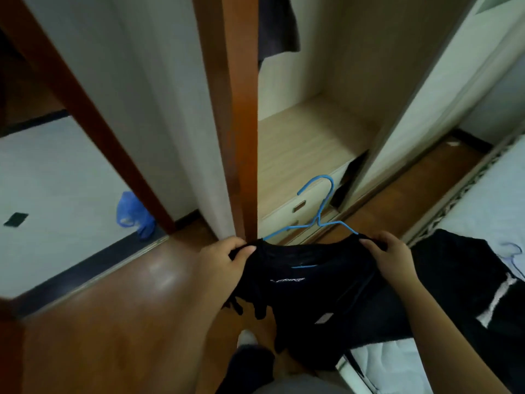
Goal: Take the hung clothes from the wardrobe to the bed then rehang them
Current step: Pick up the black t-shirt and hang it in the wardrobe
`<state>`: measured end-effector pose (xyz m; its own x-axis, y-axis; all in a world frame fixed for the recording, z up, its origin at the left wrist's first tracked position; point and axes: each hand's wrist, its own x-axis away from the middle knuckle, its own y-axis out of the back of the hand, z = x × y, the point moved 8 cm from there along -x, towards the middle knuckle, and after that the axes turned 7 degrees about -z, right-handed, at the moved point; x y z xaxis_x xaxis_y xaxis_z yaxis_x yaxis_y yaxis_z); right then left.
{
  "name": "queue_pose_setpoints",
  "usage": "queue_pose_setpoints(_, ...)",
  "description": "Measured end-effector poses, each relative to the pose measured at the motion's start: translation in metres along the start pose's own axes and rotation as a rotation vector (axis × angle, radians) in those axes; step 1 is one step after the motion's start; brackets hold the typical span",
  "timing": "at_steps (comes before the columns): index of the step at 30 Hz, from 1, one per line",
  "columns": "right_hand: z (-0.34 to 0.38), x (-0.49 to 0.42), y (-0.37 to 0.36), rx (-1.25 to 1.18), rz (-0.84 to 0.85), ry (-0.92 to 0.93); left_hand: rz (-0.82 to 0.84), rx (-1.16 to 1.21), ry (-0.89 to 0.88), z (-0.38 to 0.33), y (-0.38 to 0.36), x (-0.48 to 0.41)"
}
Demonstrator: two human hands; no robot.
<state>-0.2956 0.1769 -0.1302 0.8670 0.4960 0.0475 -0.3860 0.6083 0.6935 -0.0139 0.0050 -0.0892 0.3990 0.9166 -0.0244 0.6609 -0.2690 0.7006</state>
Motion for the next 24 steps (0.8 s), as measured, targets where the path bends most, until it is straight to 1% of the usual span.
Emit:
queue_pose_setpoints(4, 0.001, -0.026, 0.018, 0.035, -0.119, -0.050, 0.044, -0.001, -0.154, -0.031, -0.015, -0.059)
queue_pose_setpoints(9, -0.011, -0.039, 0.042, 0.031, -0.236, -0.093, 0.126, 0.032, -0.308, -0.064, -0.040, -0.092)
queue_pose_setpoints(11, -0.017, -0.043, 0.054, 0.028, -0.291, -0.107, 0.145, 0.034, -0.351, -0.076, -0.053, -0.100)
queue_pose_setpoints(14, -0.021, -0.054, 0.073, 0.036, -0.374, -0.109, 0.147, 0.083, -0.368, -0.093, -0.071, -0.111)
queue_pose_setpoints(16, -0.018, -0.067, 0.082, 0.067, -0.414, -0.083, 0.114, 0.133, -0.368, -0.104, -0.080, -0.122)
queue_pose_setpoints(19, -0.007, -0.097, 0.093, 0.105, -0.470, -0.030, 0.018, 0.180, -0.393, -0.121, -0.087, -0.143)
queue_pose_setpoints(24, 0.021, -0.175, 0.113, 0.174, -0.518, 0.097, -0.136, 0.207, -0.380, -0.157, -0.103, -0.197)
